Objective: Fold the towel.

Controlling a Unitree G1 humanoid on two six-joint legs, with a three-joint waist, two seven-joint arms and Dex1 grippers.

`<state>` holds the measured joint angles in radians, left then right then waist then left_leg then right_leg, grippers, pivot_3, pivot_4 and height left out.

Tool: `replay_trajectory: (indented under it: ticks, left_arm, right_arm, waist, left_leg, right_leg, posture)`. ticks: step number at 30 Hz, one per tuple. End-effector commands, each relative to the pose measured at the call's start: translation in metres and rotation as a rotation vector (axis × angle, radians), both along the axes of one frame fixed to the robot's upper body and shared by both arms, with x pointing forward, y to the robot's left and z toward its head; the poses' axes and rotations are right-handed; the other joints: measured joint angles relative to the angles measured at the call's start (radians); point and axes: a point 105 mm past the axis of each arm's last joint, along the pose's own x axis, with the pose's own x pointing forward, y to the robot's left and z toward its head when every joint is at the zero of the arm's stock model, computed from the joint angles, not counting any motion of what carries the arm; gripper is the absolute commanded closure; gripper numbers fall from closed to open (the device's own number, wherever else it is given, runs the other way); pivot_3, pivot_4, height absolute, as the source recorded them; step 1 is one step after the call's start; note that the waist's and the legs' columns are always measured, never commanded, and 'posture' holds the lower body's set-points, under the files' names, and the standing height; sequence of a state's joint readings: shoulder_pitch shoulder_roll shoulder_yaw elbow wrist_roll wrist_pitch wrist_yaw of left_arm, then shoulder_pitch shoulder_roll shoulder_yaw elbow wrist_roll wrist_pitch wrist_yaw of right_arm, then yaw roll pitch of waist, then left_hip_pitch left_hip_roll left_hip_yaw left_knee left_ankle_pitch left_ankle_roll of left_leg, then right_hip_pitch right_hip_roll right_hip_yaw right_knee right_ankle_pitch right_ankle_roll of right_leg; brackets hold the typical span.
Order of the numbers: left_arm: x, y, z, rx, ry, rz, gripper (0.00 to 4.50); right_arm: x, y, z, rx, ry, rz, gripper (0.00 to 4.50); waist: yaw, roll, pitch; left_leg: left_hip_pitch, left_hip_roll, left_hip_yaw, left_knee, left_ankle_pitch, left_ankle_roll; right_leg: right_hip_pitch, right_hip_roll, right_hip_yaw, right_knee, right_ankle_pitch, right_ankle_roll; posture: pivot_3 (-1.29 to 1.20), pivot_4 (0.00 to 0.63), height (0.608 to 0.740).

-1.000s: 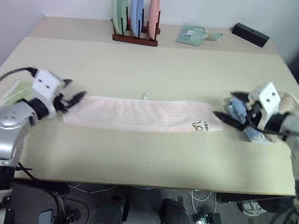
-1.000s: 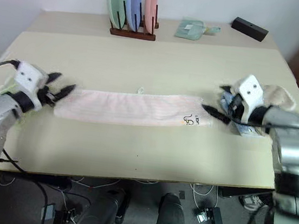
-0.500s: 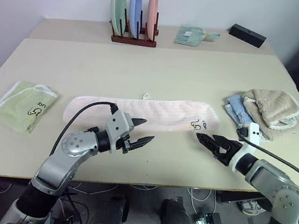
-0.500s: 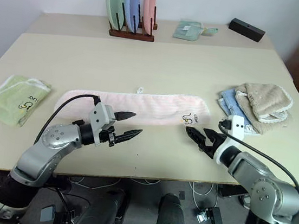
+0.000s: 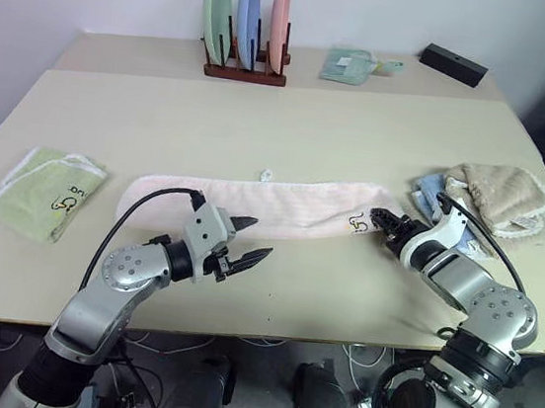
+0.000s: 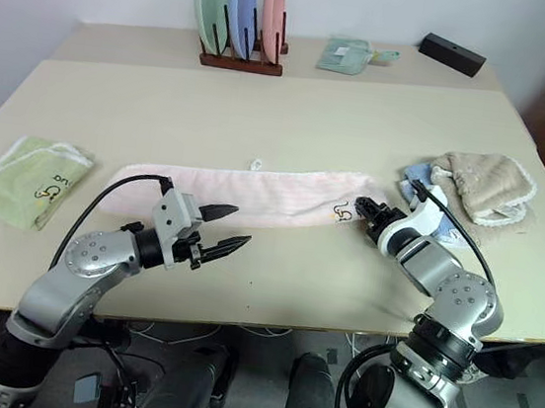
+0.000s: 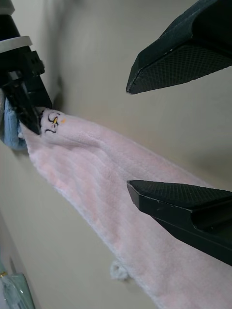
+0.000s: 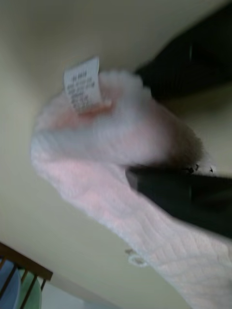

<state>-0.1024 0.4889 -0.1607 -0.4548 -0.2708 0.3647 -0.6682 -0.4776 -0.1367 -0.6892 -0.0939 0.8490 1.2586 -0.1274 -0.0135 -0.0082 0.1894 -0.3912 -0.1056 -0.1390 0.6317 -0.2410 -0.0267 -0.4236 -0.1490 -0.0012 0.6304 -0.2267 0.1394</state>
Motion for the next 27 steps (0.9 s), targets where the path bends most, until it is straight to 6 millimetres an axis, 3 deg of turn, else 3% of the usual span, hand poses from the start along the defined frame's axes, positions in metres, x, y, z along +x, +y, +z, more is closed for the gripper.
replay_trajectory:
  ticks: [1, 7, 10, 13, 15, 18, 23, 27]
  left_arm:
    - [-0.004, 0.000, 0.010, -0.011, -0.043, 0.002, 1.61]
    - [-0.005, 0.001, 0.009, -0.010, -0.035, -0.001, 1.61]
    - [-0.002, 0.001, 0.008, -0.007, -0.034, -0.005, 1.61]
    - [0.000, 0.001, 0.008, -0.004, -0.034, -0.014, 1.61]
    - [0.002, -0.001, 0.008, 0.002, -0.039, -0.027, 1.61]
    - [0.004, -0.003, 0.010, 0.005, -0.048, -0.034, 1.61]
    - [0.004, -0.006, 0.013, -0.002, -0.053, -0.034, 1.61]
    - [0.000, -0.004, 0.013, -0.006, -0.049, -0.013, 1.61]
  right_arm:
    - [0.002, -0.005, 0.019, -0.019, -0.072, -0.016, 4.44]
    - [-0.009, -0.020, 0.055, -0.108, -0.208, -0.013, 4.44]
    - [-0.022, -0.039, 0.075, -0.294, -0.251, 0.031, 4.44]
    - [-0.026, -0.035, 0.090, -0.449, -0.301, 0.133, 4.44]
    - [-0.028, -0.013, 0.099, -0.613, -0.360, 0.282, 4.44]
    - [-0.035, 0.027, 0.095, -0.830, -0.444, 0.530, 4.44]
    - [-0.037, 0.087, 0.063, -0.981, -0.523, 0.827, 4.44]
    - [-0.029, 0.111, 0.038, -0.982, -0.508, 0.879, 4.44]
  waist:
    - [0.000, 0.000, 0.000]
    - [0.002, 0.001, 0.000]
    - [0.006, 0.001, 0.000]
    - [0.001, 0.001, 0.000]
    - [-0.006, 0.001, 0.000]
    - [-0.007, 0.001, 0.000]
    - [0.002, -0.001, 0.000]
    - [0.004, -0.002, 0.001]
  left_leg:
    - [0.000, 0.000, 0.000, 0.000, 0.000, 0.000]
    - [0.000, 0.000, 0.000, 0.000, 0.000, 0.000]
    - [-0.001, 0.000, 0.000, 0.000, 0.000, 0.000]
    - [-0.001, 0.000, 0.003, 0.001, 0.000, 0.001]
    - [0.000, 0.001, 0.005, 0.000, 0.000, 0.001]
    - [0.000, 0.002, 0.006, 0.000, 0.000, 0.001]
    - [-0.001, 0.001, 0.006, 0.001, -0.001, 0.002]
    - [-0.002, 0.001, 0.002, 0.001, -0.001, 0.002]
  right_leg:
    - [0.000, 0.000, 0.000, 0.000, 0.000, 0.000]
    - [0.000, 0.000, 0.000, 0.000, 0.000, 0.000]
    - [0.000, 0.000, 0.000, 0.000, 0.000, 0.000]
    - [0.001, 0.000, 0.000, -0.001, -0.001, 0.001]
    - [0.000, 0.000, 0.000, -0.001, -0.001, 0.001]
    - [0.000, 0.001, 0.000, -0.001, -0.001, 0.001]
    - [0.000, -0.001, -0.001, -0.002, -0.001, 0.002]
    - [0.000, -0.001, -0.001, -0.003, -0.001, 0.002]
  posture:
    - [0.00, 0.150, 0.737]
    - [0.00, 0.150, 0.737]
    - [0.00, 0.150, 0.737]
    - [0.00, 0.150, 0.737]
    - [0.00, 0.150, 0.737]
    - [0.00, 0.150, 0.737]
    - [0.00, 0.150, 0.737]
    - [0.00, 0.150, 0.737]
